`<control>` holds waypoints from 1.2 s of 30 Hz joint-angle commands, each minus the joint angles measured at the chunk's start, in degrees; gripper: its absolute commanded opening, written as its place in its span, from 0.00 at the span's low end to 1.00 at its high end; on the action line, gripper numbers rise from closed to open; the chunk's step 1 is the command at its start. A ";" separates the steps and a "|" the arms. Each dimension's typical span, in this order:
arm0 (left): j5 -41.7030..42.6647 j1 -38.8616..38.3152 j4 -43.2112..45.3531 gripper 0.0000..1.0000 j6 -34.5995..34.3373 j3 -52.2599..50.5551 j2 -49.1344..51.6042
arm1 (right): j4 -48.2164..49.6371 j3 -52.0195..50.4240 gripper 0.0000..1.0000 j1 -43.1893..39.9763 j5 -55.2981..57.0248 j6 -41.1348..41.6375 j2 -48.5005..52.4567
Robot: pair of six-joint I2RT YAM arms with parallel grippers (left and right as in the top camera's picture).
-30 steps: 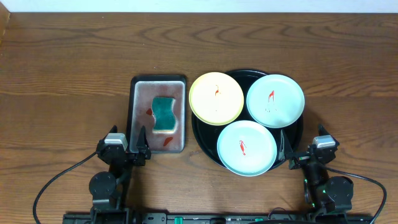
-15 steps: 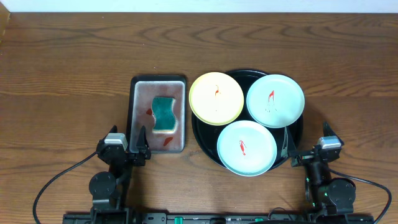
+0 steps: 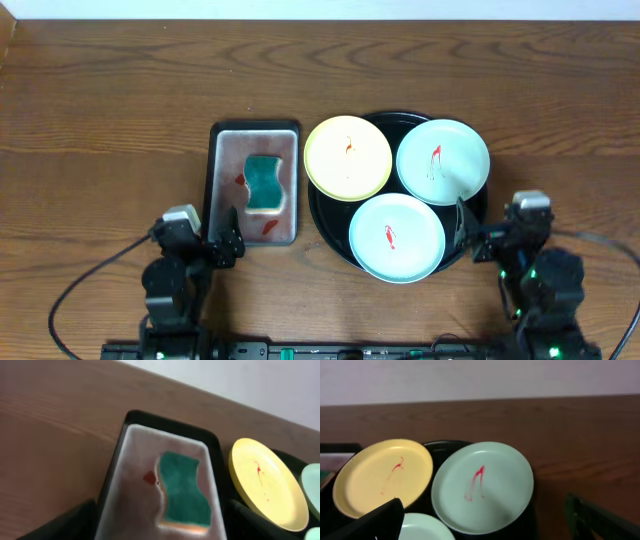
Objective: Clean dirty plates on tray and stack at the side
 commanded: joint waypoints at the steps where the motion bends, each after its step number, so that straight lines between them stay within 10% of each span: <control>1: 0.76 0.22 -3.50 0.81 -1.20 9.49 9.01 | -3.82 7.69 0.99 -0.02 -2.78 0.76 10.32; 11: 2.43 0.24 -34.56 0.81 -1.27 40.22 37.03 | -16.50 25.20 0.99 -0.02 -6.73 0.13 33.42; 24: 1.29 -0.39 -16.46 0.80 -2.14 41.75 47.56 | -12.31 25.18 0.99 -0.02 -11.13 0.11 33.75; 36: -6.60 -14.62 -20.74 0.81 1.16 51.71 72.11 | -11.93 25.18 0.99 -0.02 -11.15 0.13 34.03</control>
